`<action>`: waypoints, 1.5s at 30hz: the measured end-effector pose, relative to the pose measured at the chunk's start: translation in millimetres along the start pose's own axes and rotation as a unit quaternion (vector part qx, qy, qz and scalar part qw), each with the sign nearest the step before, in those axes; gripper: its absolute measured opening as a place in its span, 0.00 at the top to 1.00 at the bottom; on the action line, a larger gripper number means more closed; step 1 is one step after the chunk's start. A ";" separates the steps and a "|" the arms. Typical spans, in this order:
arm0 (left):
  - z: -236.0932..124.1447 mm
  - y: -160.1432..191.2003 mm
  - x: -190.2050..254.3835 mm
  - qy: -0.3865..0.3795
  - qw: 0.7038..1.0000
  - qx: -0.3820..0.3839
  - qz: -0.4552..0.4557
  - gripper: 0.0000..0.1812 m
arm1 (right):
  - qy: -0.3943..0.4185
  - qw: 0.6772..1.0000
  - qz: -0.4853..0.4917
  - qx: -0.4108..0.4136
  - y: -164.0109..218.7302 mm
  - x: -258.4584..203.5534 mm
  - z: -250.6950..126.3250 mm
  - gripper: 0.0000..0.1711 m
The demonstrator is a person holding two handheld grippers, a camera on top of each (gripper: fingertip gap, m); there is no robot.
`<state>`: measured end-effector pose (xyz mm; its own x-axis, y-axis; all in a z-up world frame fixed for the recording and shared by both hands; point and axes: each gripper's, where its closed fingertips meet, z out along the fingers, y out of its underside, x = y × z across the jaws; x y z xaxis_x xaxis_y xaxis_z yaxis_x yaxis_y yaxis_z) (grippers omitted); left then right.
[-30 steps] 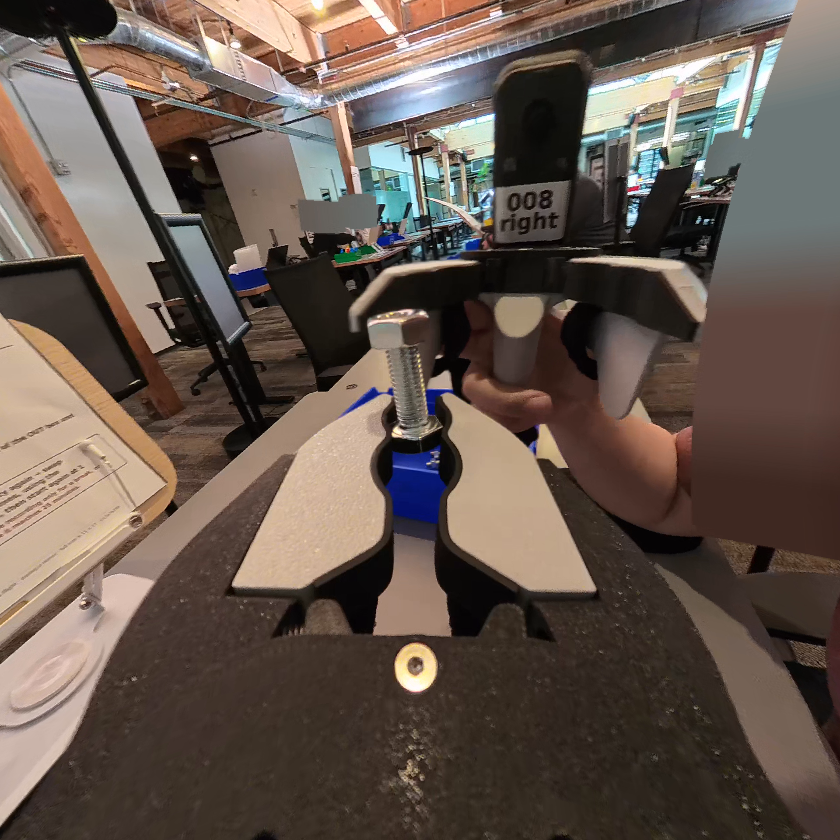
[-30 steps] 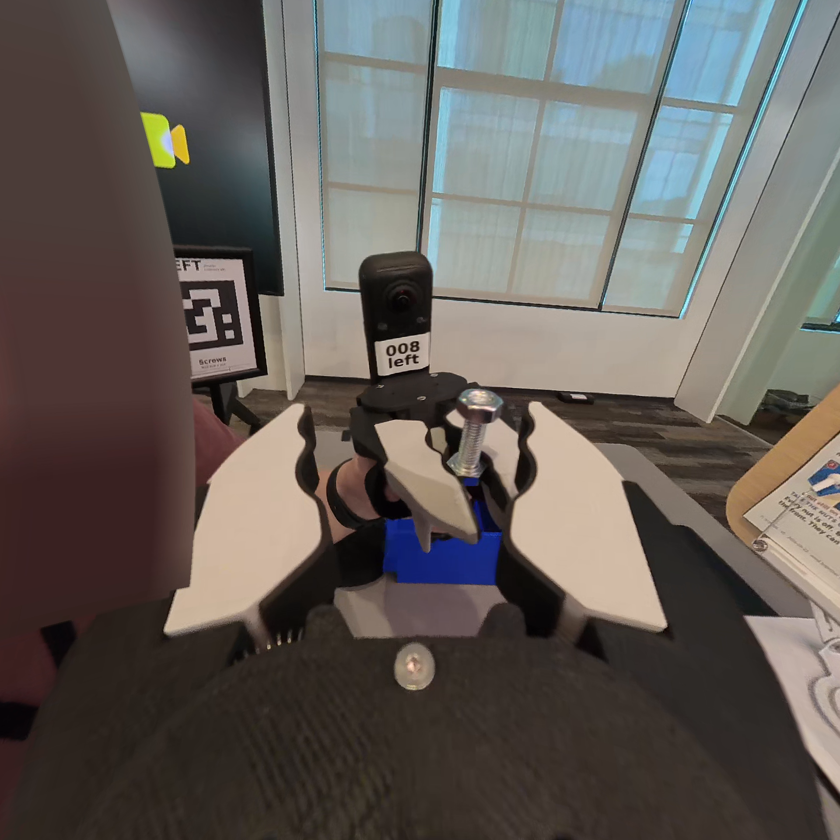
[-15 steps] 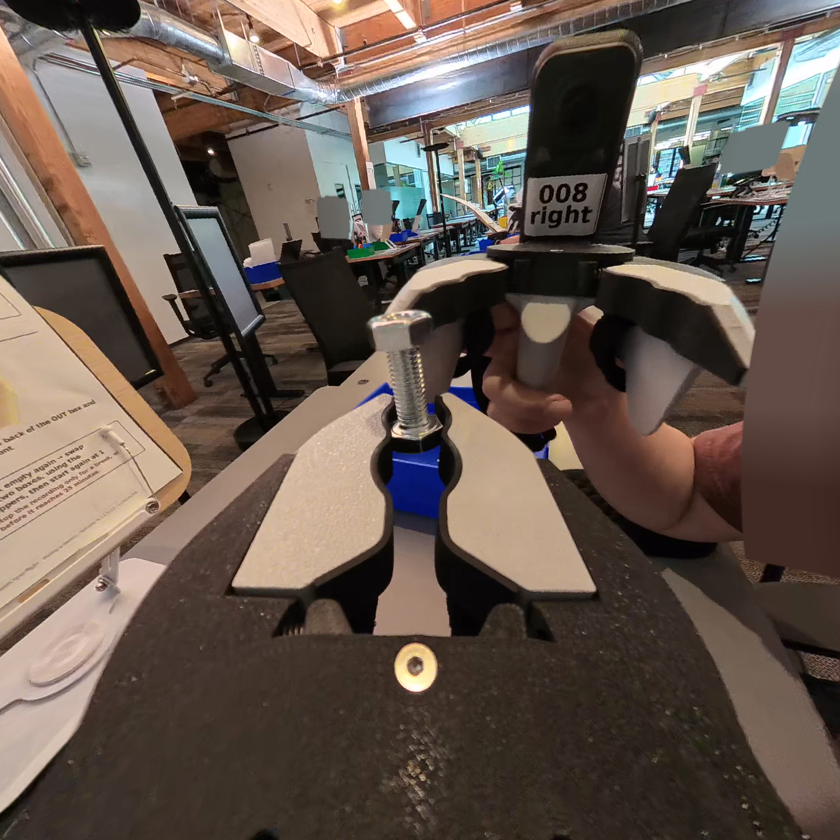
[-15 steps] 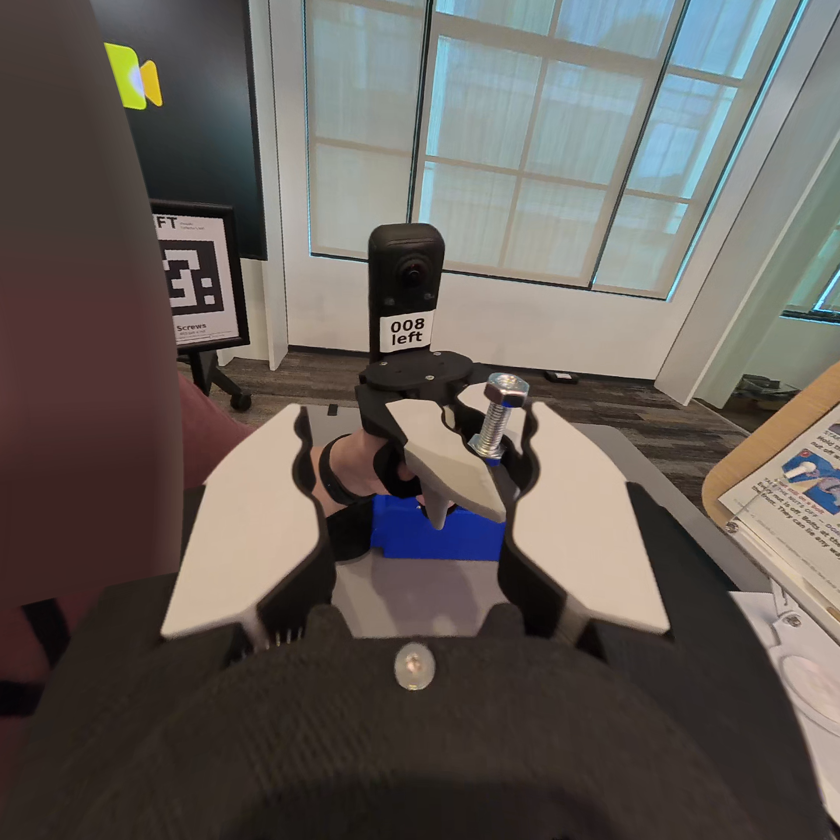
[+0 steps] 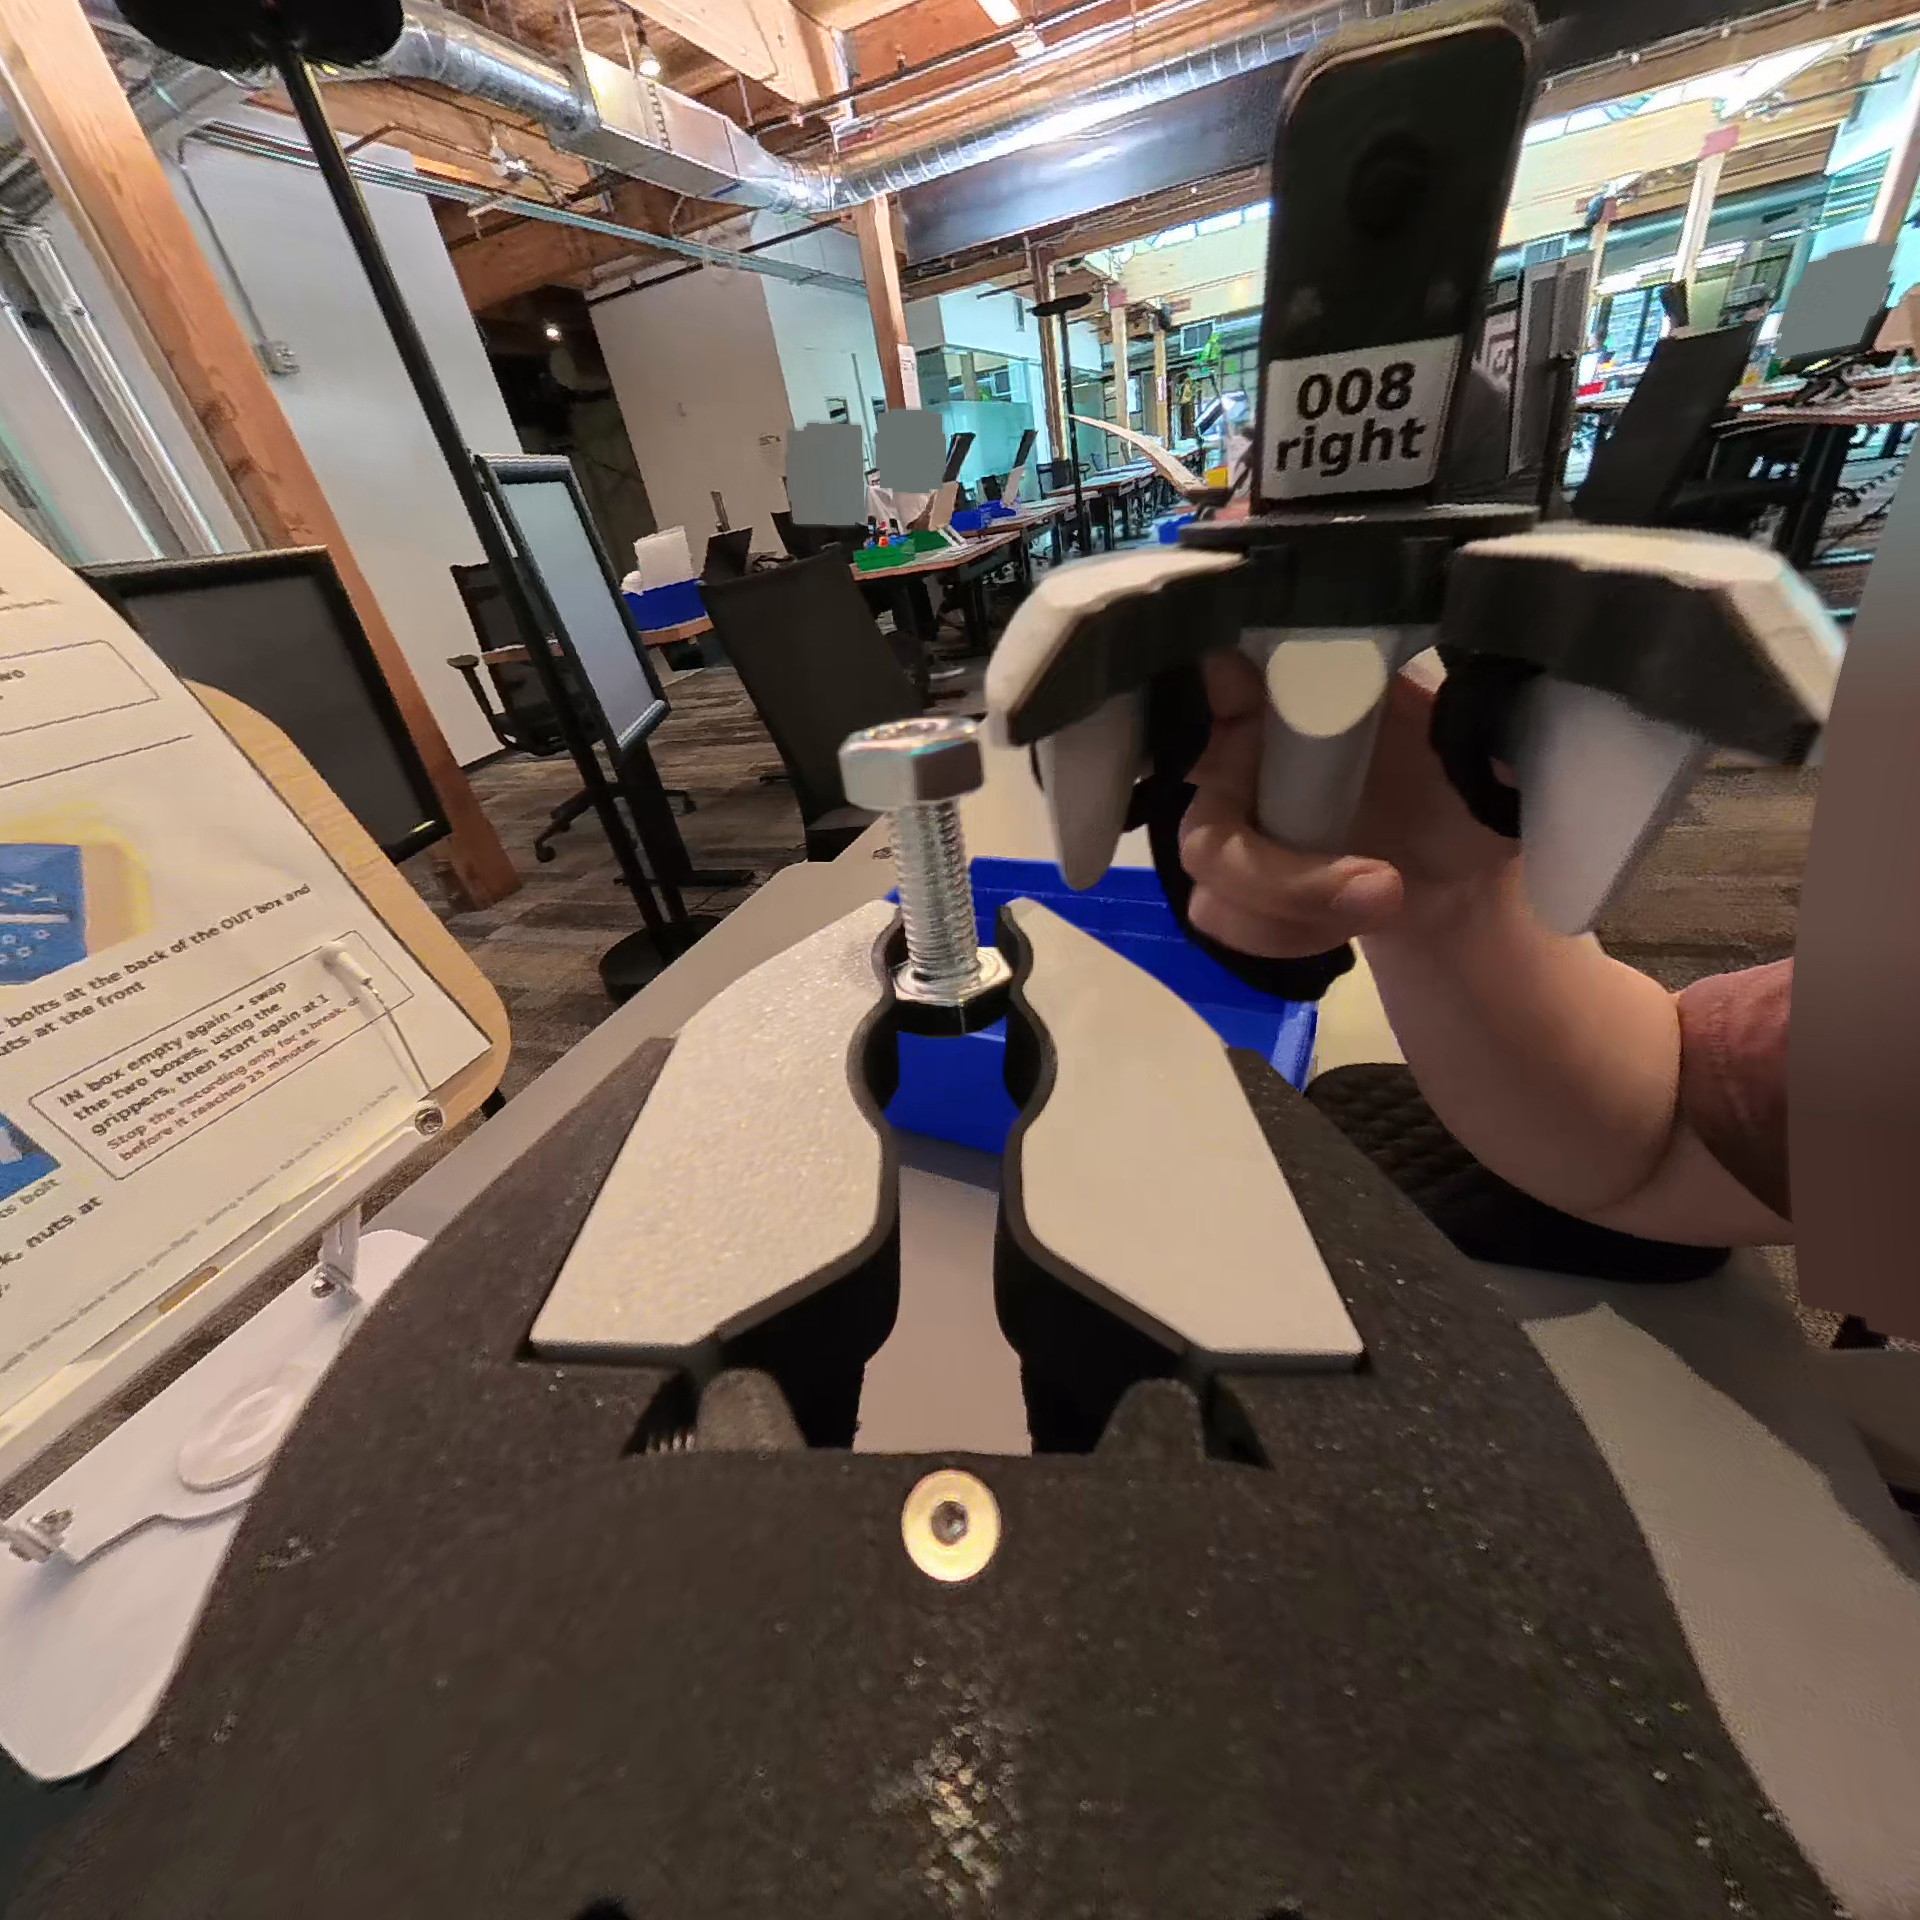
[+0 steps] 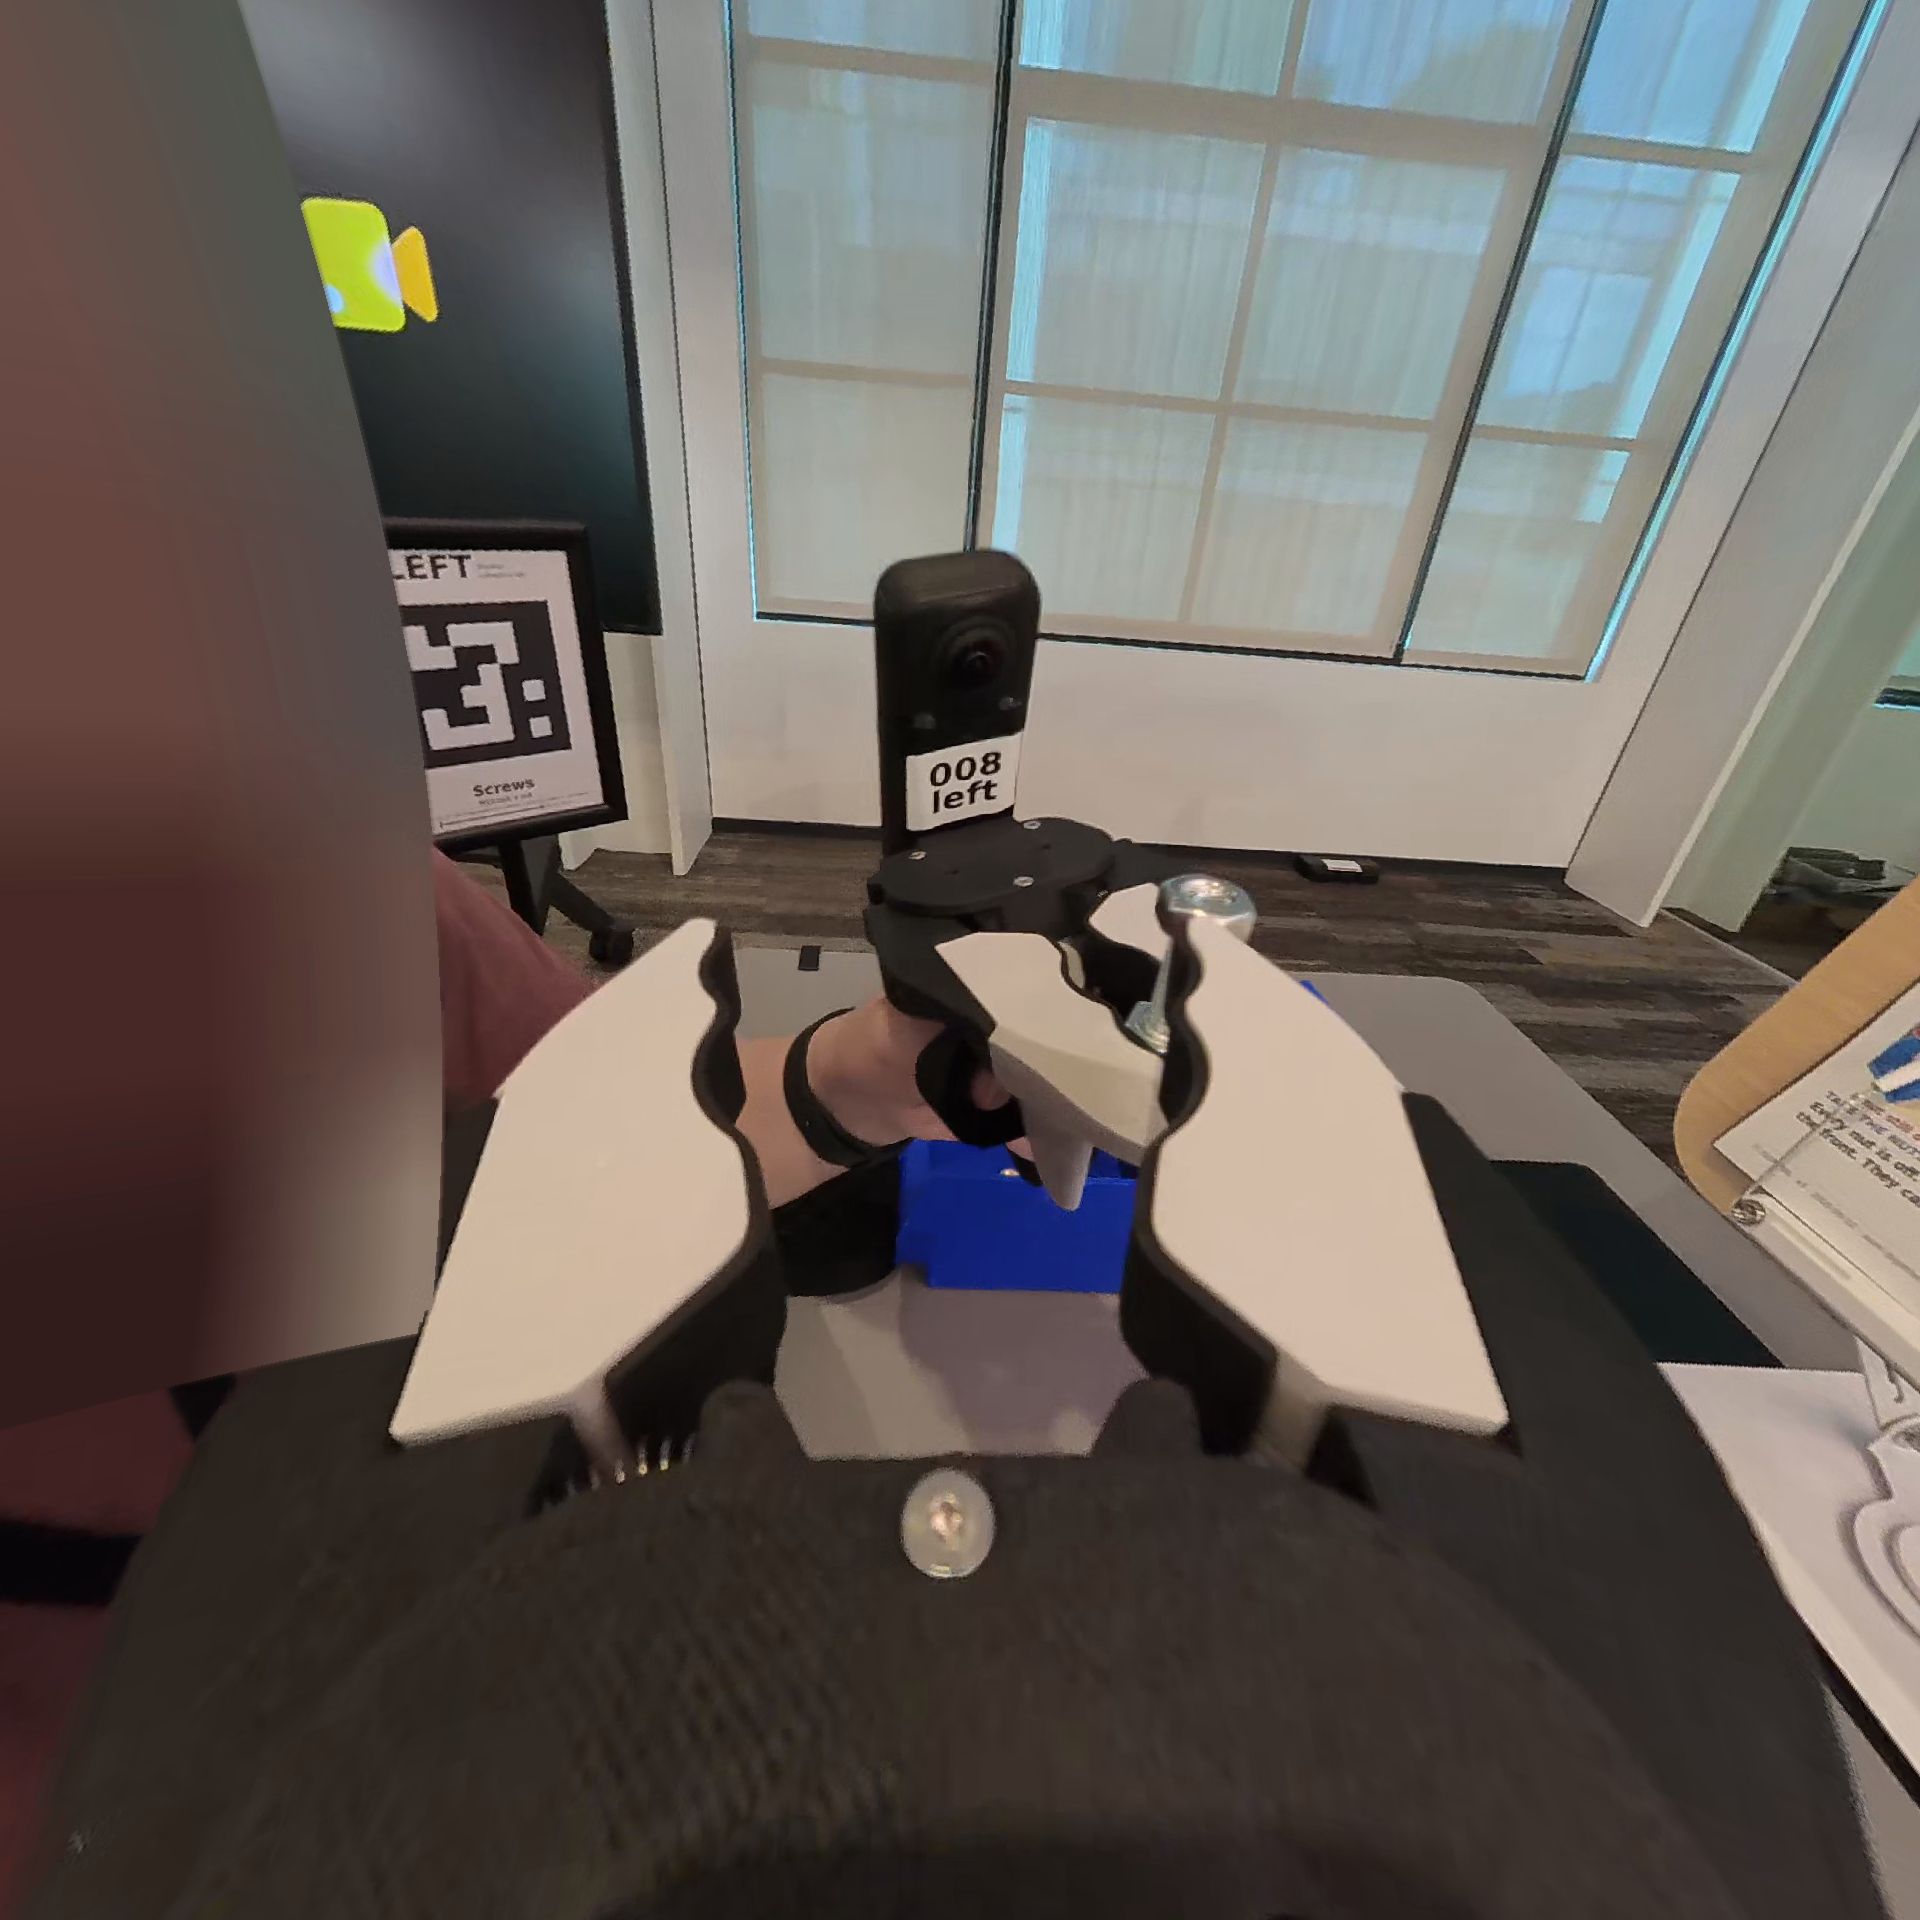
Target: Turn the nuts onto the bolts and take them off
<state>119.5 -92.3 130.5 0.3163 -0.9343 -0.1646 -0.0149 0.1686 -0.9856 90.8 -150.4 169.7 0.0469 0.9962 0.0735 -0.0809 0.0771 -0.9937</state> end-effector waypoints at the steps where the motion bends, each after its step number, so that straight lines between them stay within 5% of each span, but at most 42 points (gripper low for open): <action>1: -0.1 0.4 -0.2 0.002 1.000 0.000 -0.002 0.92 | 0.008 1.000 0.002 0.006 -2.1 2.1 -1.0 0.53; 10: 8.4 6.8 12.5 0.007 0.999 -0.018 0.039 0.92 | 0.016 0.999 0.026 -0.010 12.2 6.8 13.3 0.46; 16: 2.1 5.1 -2.5 -0.017 1.000 -0.018 0.020 0.92 | 0.022 0.999 0.006 -0.023 6.2 4.9 1.2 0.56; 25: 8.6 7.0 14.0 0.013 0.999 -0.018 0.030 0.92 | 0.026 0.999 0.002 -0.023 16.6 8.1 15.4 0.47; 29: 4.0 4.8 2.7 0.007 1.000 -0.010 -0.009 0.92 | 0.021 0.997 -0.024 -0.071 21.9 6.1 3.5 0.60; 40: 11.1 12.2 12.7 0.017 0.999 -0.026 0.012 0.92 | 0.038 0.998 -0.004 -0.057 23.0 12.1 10.8 0.47; 43: 6.1 8.8 2.6 0.006 1.000 -0.017 -0.008 0.92 | 0.044 0.996 -0.019 -0.074 20.8 12.4 0.3 0.59; 45: 5.1 8.7 2.8 0.012 1.000 -0.018 -0.009 0.92 | 0.052 0.997 -0.008 -0.058 15.3 14.9 -1.5 0.56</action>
<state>125.1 -91.8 121.7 0.2937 -0.9444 -0.1479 -0.0434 0.1414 -0.9890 91.7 -134.4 155.4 0.1514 0.9846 0.0870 0.0356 0.0825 -0.9960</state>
